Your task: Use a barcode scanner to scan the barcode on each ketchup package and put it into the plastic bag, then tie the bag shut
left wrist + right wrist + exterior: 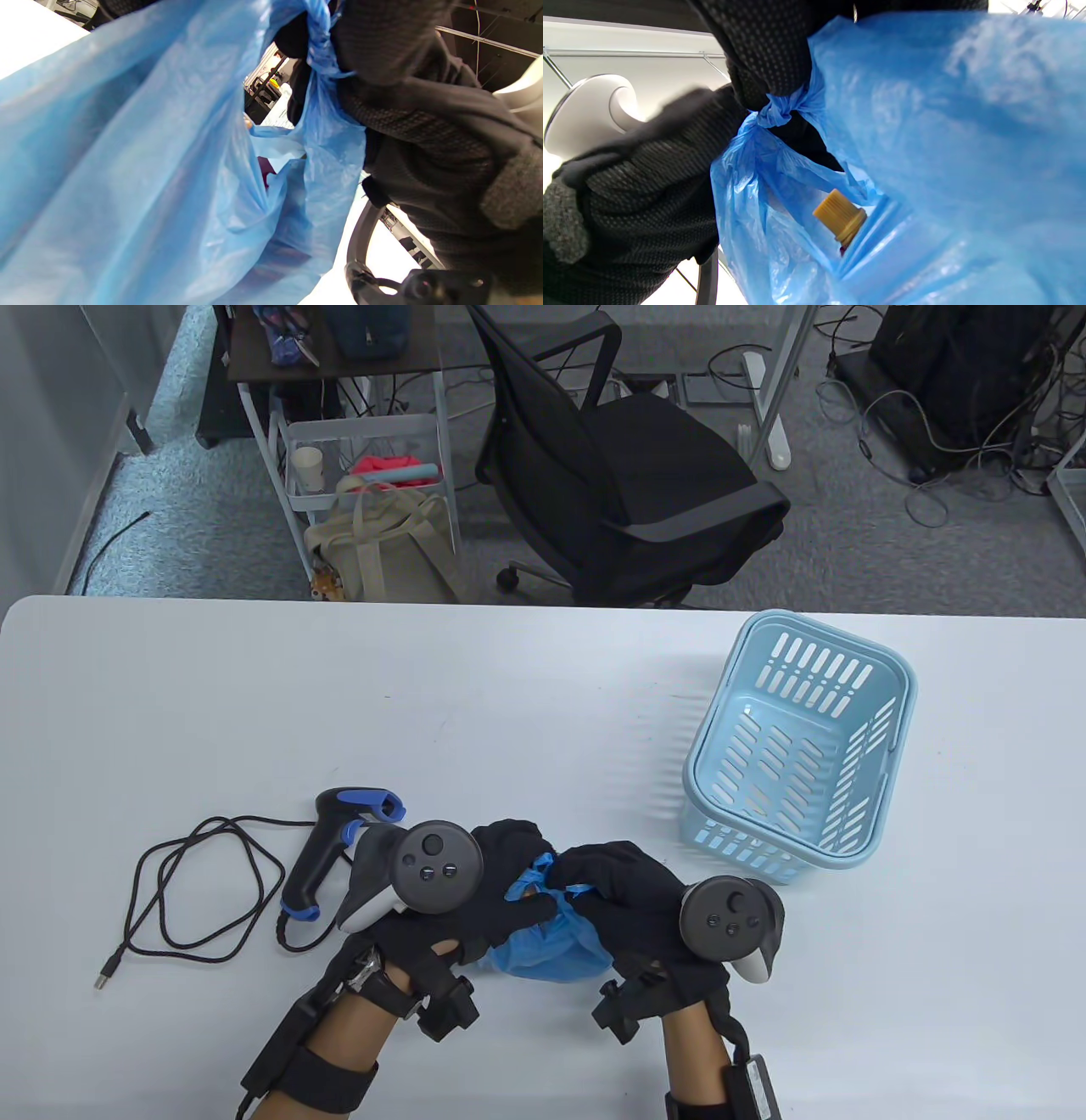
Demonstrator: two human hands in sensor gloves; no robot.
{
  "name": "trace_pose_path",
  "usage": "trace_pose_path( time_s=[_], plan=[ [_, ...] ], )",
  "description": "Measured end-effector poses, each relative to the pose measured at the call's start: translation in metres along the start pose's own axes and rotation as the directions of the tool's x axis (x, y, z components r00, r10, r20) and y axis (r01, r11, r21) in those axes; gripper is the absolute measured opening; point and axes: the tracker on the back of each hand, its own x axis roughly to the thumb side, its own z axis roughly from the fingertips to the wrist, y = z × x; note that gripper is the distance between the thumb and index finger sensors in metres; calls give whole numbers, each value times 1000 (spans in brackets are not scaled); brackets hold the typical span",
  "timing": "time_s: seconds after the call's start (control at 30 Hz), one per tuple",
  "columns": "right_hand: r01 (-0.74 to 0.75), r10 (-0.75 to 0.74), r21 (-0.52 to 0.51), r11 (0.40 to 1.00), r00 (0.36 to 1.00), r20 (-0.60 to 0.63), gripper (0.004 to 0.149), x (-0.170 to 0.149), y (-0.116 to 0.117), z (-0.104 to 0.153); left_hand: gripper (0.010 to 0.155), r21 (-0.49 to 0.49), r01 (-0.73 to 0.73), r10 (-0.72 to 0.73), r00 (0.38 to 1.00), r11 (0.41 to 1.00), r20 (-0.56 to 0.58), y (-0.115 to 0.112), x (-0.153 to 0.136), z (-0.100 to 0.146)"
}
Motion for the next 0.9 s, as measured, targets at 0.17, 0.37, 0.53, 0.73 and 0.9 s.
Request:
trace_pose_path(
  time_s=[0.17, 0.37, 0.53, 0.73, 0.9],
  plan=[
    [27, -27, 9, 1000, 1000, 11, 33, 3, 3, 1, 57, 70, -53, 52, 999, 996, 12, 4, 2, 3],
    [-52, 52, -37, 998, 998, 17, 36, 7, 0, 5, 43, 179, 19, -22, 1000, 984, 16, 5, 7, 9],
    [-50, 49, -61, 997, 999, -4, 37, 6, -5, 9, 40, 220, 74, -81, 996, 973, 23, 8, 5, 17],
    [-80, 77, -79, 994, 996, -45, 36, 4, -11, 14, 39, 242, 181, -180, 983, 953, -27, 7, -2, 20],
    [-90, 81, -102, 991, 993, -90, 36, -7, -22, 23, 39, 236, 219, -203, 975, 947, -88, 7, -19, 24]
  ],
)
